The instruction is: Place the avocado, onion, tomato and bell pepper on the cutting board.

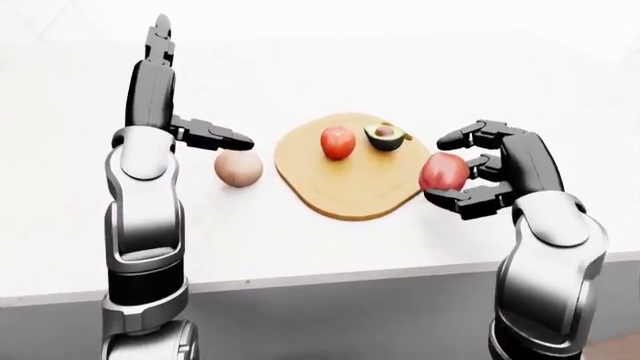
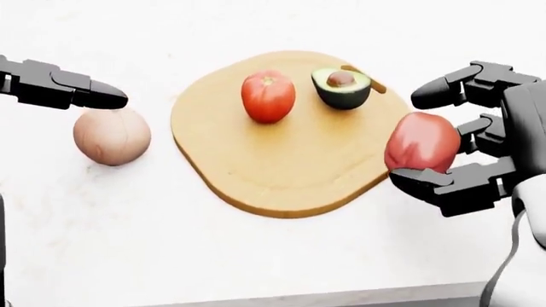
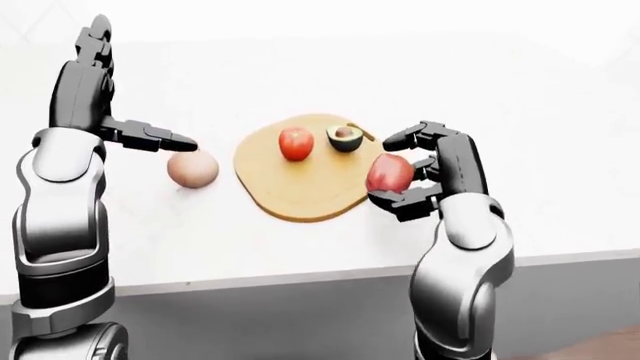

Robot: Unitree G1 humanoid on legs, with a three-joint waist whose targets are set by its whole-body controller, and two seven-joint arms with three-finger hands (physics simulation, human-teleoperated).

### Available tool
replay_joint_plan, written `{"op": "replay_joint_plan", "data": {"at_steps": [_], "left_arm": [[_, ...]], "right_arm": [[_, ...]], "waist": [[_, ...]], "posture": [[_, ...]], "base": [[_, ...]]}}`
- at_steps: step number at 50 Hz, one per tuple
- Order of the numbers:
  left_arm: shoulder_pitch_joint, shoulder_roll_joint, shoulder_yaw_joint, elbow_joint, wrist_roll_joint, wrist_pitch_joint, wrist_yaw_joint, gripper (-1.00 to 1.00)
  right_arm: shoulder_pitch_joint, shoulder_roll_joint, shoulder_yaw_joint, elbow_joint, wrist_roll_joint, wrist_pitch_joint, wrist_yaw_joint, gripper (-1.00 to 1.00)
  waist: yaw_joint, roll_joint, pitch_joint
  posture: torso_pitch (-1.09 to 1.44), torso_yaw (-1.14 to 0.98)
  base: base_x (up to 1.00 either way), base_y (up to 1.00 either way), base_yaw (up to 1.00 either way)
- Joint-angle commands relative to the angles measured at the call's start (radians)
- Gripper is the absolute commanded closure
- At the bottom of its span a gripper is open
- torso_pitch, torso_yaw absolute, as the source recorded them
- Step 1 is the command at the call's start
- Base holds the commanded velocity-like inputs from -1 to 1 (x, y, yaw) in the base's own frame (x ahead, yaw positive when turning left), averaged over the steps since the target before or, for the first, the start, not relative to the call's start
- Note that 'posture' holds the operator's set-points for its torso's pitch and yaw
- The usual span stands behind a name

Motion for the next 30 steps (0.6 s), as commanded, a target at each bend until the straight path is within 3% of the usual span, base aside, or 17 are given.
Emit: {"op": "replay_joint_plan", "data": {"at_steps": [1,13,30], "left_arm": [[-0.03,0.012,0.008,-0.03,0.008,-0.028,0.008,-1.0],[-0.027,0.015,0.011,-0.032,0.011,-0.03,0.006,-1.0],[-0.007,0.016,0.019,-0.055,0.014,-0.022,0.005,-1.0]], "right_arm": [[-0.039,-0.006,-0.007,-0.013,-0.023,-0.034,0.007,0.55],[-0.163,0.021,-0.031,0.157,0.066,-0.122,-0.063,0.58],[-0.23,0.027,-0.027,0.364,0.227,-0.234,-0.21,0.6]], "waist": [[0.0,0.001,-0.024],[-0.004,0.009,-0.021],[-0.002,0.01,-0.023]], "posture": [[0.0,0.0],[0.0,0.0],[0.0,0.0]], "base": [[0.0,0.0,0.0],[0.0,0.0,0.0],[0.0,0.0,0.0]]}}
